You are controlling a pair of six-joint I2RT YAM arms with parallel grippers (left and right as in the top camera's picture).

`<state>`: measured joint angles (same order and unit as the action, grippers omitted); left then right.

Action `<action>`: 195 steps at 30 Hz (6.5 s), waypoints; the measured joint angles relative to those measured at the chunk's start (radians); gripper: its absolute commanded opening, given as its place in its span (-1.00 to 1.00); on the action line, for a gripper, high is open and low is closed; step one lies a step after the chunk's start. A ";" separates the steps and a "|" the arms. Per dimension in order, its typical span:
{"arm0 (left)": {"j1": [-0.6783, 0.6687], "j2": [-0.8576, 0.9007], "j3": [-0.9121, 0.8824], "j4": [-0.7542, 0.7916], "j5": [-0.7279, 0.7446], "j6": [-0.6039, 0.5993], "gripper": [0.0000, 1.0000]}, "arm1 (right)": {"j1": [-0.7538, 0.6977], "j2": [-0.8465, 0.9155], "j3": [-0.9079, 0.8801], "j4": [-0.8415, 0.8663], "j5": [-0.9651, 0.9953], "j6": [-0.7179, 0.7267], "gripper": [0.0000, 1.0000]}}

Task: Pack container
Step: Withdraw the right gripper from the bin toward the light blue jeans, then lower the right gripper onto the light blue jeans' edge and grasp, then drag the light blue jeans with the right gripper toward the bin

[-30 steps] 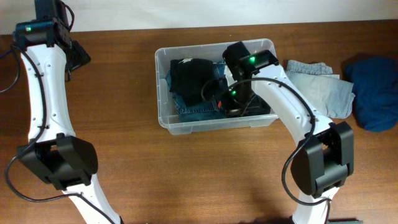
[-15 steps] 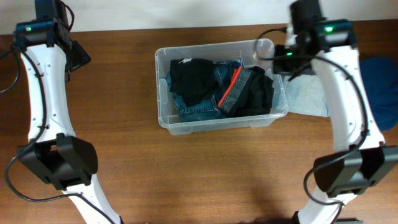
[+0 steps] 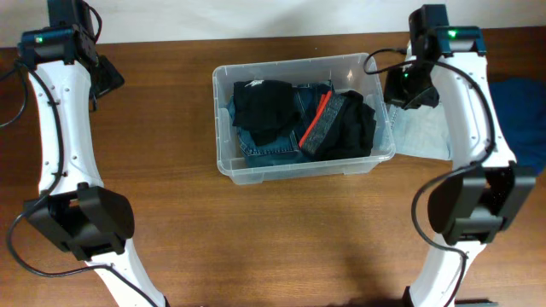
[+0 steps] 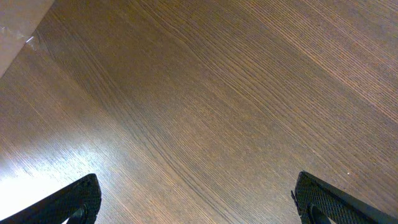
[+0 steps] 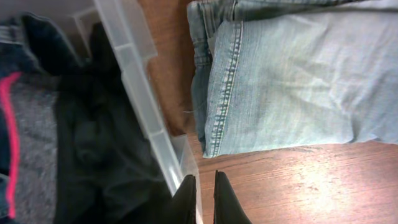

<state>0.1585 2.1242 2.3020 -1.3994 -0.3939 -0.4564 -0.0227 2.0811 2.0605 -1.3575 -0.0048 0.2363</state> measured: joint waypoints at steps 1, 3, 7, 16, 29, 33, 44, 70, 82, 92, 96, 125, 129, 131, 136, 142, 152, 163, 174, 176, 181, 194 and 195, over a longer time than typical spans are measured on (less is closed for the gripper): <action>0.000 0.000 0.000 0.000 0.000 0.000 0.99 | 0.000 0.016 0.000 0.000 0.000 0.000 -0.88; 0.000 0.000 0.000 0.000 0.000 0.000 0.99 | 0.000 0.045 0.000 0.000 0.000 0.001 -0.88; 0.000 0.000 0.000 0.000 0.000 0.000 0.99 | 0.000 0.094 0.000 -0.001 -0.016 0.002 -0.92; 0.000 0.000 0.000 0.000 0.000 0.000 0.99 | -0.005 0.108 -0.002 -0.009 -0.124 -0.078 -0.92; 0.000 0.000 0.000 0.000 0.000 0.000 0.99 | 0.028 0.108 -0.002 -0.008 -0.179 -0.166 -0.90; 0.000 0.000 0.000 0.000 0.000 0.000 0.99 | 0.019 0.108 -0.002 -0.008 -0.122 -0.169 -0.88; 0.000 0.000 0.000 0.000 0.000 0.000 0.99 | -0.147 0.080 -0.002 -0.005 -0.008 -0.132 0.97; 0.000 0.000 0.000 0.000 0.000 0.000 0.99 | -0.314 0.079 -0.054 -0.034 -0.090 0.311 0.97; 0.000 0.000 0.000 0.000 0.000 0.000 0.99 | -0.480 0.074 -0.209 0.061 -0.231 0.280 0.98; 0.000 0.000 0.000 0.000 0.000 0.000 0.99 | -0.670 -0.164 -0.557 0.357 -0.360 0.235 0.98; 0.000 0.000 0.000 0.000 0.000 0.000 0.99 | -0.709 -0.317 -0.755 0.554 -0.407 0.262 0.98; 0.000 0.000 0.000 0.000 0.000 0.000 0.99 | -0.440 -0.303 -1.183 1.323 -0.423 0.862 0.97; 0.000 0.000 0.000 0.000 0.000 0.000 0.99 | -0.440 -0.256 -1.165 1.411 -0.434 0.874 0.98; 0.000 0.000 0.000 0.000 0.000 0.000 0.99 | -0.440 -0.243 -1.157 1.425 -0.441 0.866 0.93; 0.000 0.000 0.000 0.000 0.000 0.000 0.99 | -0.440 -0.220 -1.157 1.433 -0.444 0.808 -0.14; 0.000 0.000 0.000 0.000 0.000 0.000 0.99 | -0.441 -0.191 -1.171 1.427 -0.427 0.765 -0.92; 0.000 0.000 0.000 0.000 0.000 0.000 0.99 | -0.441 -0.195 -1.172 1.426 -0.429 0.660 -0.92; 0.000 0.000 0.000 0.000 0.000 0.000 0.99 | -0.439 -0.430 -1.206 1.258 -0.351 0.454 -0.92; 0.000 0.000 0.000 0.000 0.000 0.000 0.99 | -0.438 -0.649 -1.211 1.120 -0.312 0.253 -0.92; 0.000 0.000 0.000 0.000 0.000 0.000 0.99 | -0.438 -0.677 -1.211 1.101 -0.312 0.232 -0.92; 0.000 0.000 0.000 0.000 0.000 0.000 0.99 | -0.438 -0.712 -1.209 1.031 -0.296 0.200 -0.92; 0.000 0.000 0.000 0.000 0.000 0.000 0.99 | -0.438 -0.569 -1.203 0.950 -0.120 0.325 -0.92; 0.000 0.000 0.000 0.000 0.000 0.000 0.99 | -0.438 -0.553 -1.202 0.953 -0.117 0.329 -0.92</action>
<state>0.1585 2.1242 2.3020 -1.3994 -0.3939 -0.4564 -0.4610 1.5284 0.8581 -0.4046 -0.1215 0.5655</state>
